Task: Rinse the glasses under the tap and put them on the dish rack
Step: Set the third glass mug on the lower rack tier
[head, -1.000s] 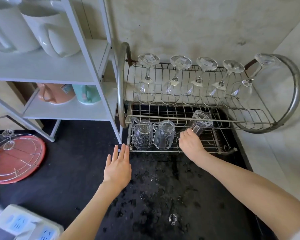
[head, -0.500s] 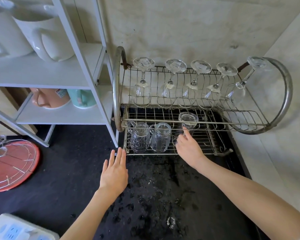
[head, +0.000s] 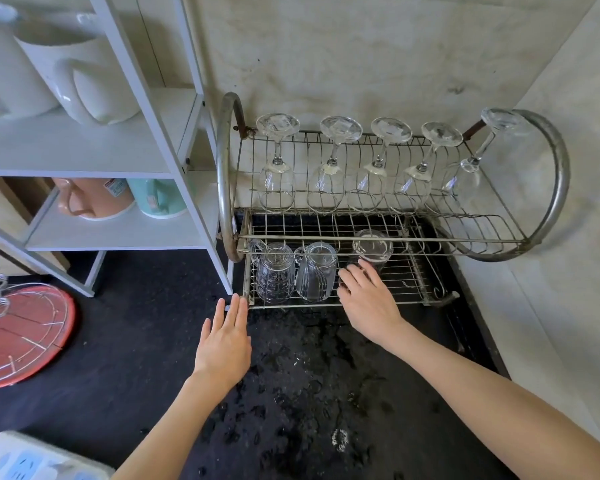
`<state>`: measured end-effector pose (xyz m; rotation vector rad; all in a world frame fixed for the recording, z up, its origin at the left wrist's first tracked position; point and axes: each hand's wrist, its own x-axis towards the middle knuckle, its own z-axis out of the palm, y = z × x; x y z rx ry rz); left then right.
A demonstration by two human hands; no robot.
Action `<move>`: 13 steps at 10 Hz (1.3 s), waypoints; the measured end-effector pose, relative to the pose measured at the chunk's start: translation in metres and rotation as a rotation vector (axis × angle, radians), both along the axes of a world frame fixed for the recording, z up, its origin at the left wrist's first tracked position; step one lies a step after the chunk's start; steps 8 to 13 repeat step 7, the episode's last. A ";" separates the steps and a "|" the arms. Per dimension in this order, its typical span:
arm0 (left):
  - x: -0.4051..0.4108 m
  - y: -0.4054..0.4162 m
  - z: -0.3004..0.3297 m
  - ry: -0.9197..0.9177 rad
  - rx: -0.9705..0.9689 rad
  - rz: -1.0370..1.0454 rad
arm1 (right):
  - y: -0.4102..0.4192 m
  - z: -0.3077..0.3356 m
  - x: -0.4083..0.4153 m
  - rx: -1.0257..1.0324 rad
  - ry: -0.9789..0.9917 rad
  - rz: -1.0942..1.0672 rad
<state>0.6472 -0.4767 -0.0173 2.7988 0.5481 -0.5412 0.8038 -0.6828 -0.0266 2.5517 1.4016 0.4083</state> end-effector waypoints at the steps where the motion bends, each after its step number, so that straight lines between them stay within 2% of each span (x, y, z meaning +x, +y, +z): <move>1: -0.001 0.000 -0.001 -0.008 0.007 -0.006 | -0.007 0.006 -0.004 0.164 -0.016 -0.071; 2: -0.002 -0.002 -0.001 -0.011 0.024 -0.012 | -0.004 0.020 0.002 0.251 0.022 -0.252; 3: -0.001 -0.002 0.000 -0.002 0.029 -0.008 | 0.007 0.037 0.014 0.265 0.277 -0.633; 4: 0.001 -0.003 0.002 0.017 0.039 -0.010 | 0.013 0.039 0.030 0.288 0.443 -0.824; 6: 0.000 -0.002 0.005 0.034 0.049 -0.015 | 0.010 0.034 0.038 0.300 0.475 -0.795; 7: 0.000 0.000 0.005 0.029 0.043 -0.013 | 0.007 0.041 0.032 0.396 0.538 -0.770; 13: 0.000 0.000 0.005 0.029 0.043 -0.013 | 0.007 0.041 0.032 0.396 0.538 -0.770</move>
